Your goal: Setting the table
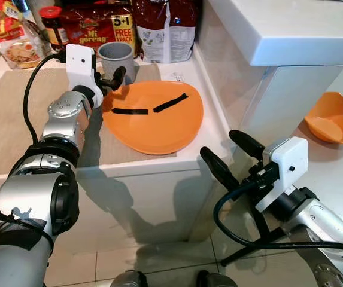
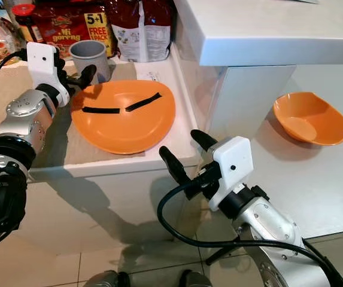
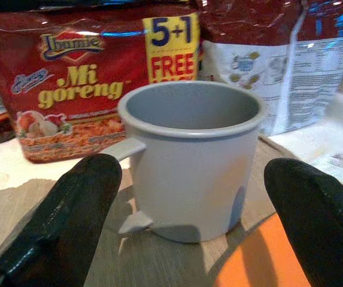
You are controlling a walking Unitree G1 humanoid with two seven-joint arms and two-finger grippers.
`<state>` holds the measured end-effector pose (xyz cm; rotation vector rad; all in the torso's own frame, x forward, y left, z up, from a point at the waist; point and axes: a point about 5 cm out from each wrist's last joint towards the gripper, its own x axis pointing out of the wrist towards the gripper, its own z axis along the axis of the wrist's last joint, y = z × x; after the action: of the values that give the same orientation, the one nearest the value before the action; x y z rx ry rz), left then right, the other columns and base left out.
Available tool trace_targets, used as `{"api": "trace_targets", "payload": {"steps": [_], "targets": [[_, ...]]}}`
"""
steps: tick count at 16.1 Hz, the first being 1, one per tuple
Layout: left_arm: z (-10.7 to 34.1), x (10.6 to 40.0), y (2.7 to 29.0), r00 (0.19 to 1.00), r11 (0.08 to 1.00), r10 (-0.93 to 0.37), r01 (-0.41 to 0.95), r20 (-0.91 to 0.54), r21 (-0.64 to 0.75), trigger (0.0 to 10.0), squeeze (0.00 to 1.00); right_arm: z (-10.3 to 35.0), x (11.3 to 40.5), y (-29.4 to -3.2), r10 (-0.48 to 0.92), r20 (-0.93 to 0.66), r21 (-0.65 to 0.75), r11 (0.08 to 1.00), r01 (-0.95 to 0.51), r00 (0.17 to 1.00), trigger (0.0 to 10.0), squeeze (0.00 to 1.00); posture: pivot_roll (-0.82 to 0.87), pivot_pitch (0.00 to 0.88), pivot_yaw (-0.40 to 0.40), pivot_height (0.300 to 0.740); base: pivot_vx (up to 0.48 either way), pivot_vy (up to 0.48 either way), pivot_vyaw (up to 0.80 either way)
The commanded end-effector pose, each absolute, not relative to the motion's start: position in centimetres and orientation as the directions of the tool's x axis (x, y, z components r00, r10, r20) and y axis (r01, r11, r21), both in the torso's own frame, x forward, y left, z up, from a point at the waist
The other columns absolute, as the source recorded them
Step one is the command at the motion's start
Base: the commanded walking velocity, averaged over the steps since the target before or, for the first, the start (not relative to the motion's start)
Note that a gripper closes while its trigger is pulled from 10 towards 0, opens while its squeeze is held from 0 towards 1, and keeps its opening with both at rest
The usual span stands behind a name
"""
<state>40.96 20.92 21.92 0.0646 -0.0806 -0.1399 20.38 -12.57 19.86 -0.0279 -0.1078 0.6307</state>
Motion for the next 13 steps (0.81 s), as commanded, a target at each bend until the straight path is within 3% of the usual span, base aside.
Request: {"api": "trace_targets", "payload": {"steps": [1, 5, 8, 13], "targets": [[22.3, 40.9, 22.0, 0.994, 0.994, -0.082, 0.076, 0.079, 0.08, 10.0, 0.0, 20.2, 20.3, -12.9, 0.581, 0.087, -0.066, 0.814, -0.578, 0.809, 10.0, 0.0, -0.14, 0.124, -0.015, 0.74, 0.0, 0.0, 0.0], [23.8, 40.9, 23.7, 0.99, 0.999, 0.033, -0.038, 0.139, 0.032, 10.0, 0.0, 20.4, 20.2, -13.1, 0.576, 0.082, -0.068, 0.818, -0.572, 0.814, 10.0, 0.0, -0.17, 0.138, -0.01, 0.74, 0.0, 0.0, 0.0], [24.2, 41.1, 23.0, 0.988, 0.999, -0.035, 0.035, 0.151, 0.0, 10.0, 0.0, 20.4, 20.0, -13.3, 0.57, 0.074, -0.07, 0.821, -0.566, 0.818, 10.0, 0.0, -0.18, 0.143, -0.005, 0.74, 0.0, 0.0, 0.0], [23.0, 41.2, 22.0, 0.992, 0.993, -0.114, 0.115, 0.049, -0.028, 10.0, 0.0, 20.6, 19.9, -13.7, 0.563, 0.064, -0.08, 0.826, -0.558, 0.824, 10.0, 0.0, -0.2, 0.149, 0.006, 0.74, 0.0, 0.0, 0.0]]}}
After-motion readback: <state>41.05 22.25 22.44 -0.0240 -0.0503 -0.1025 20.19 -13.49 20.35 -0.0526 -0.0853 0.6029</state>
